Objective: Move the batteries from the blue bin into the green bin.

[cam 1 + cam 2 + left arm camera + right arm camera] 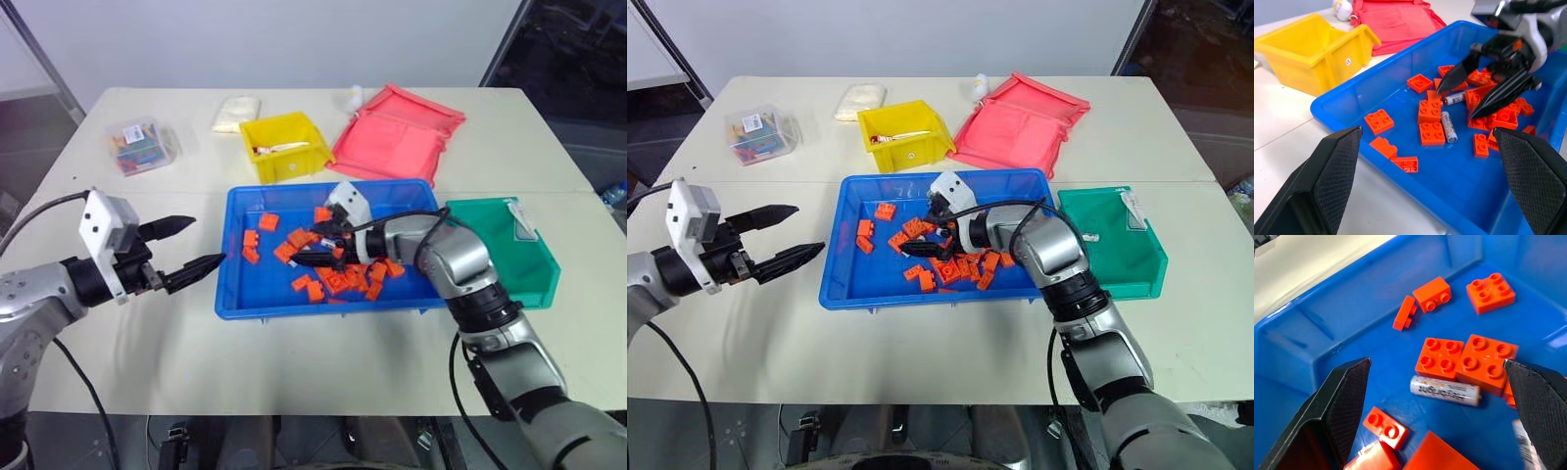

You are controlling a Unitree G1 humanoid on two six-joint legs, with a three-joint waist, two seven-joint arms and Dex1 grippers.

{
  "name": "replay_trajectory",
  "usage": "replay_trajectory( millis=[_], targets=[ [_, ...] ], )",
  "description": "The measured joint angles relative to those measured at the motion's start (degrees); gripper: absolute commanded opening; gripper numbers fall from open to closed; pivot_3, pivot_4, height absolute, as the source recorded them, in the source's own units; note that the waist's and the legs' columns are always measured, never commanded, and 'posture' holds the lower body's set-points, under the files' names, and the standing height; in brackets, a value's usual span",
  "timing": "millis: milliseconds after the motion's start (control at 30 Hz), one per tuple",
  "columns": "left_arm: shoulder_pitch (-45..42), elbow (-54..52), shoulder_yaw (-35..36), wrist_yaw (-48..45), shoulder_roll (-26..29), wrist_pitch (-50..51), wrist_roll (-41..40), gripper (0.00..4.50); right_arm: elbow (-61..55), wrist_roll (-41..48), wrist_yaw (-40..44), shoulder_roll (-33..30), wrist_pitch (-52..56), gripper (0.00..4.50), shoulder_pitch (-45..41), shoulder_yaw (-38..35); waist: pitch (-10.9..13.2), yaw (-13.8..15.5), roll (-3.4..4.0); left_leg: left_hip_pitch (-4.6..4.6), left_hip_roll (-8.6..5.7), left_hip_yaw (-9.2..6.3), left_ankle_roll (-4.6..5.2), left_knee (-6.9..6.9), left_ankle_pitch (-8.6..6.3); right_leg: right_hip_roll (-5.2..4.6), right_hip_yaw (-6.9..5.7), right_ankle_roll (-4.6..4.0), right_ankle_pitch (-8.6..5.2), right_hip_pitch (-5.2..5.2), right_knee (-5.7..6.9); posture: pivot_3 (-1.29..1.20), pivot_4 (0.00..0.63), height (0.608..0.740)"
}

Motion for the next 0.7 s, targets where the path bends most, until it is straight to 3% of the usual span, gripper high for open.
replay_trajectory(
  millis=[700],
  targets=[
    [0.02,-0.7,-0.39,3.36,-2.7,-2.22,0.21,4.5,-5.09,-4.67,0.78,-2.38,1.97,4.46,-0.2,5.63,0.0,0.0,0.0,0.0,0.0,0.0,0.0,0.01,0.0,0.02,0.0,0.0,0.0,-0.01,0.0,0.0,0.15,0.74]
  ],
)
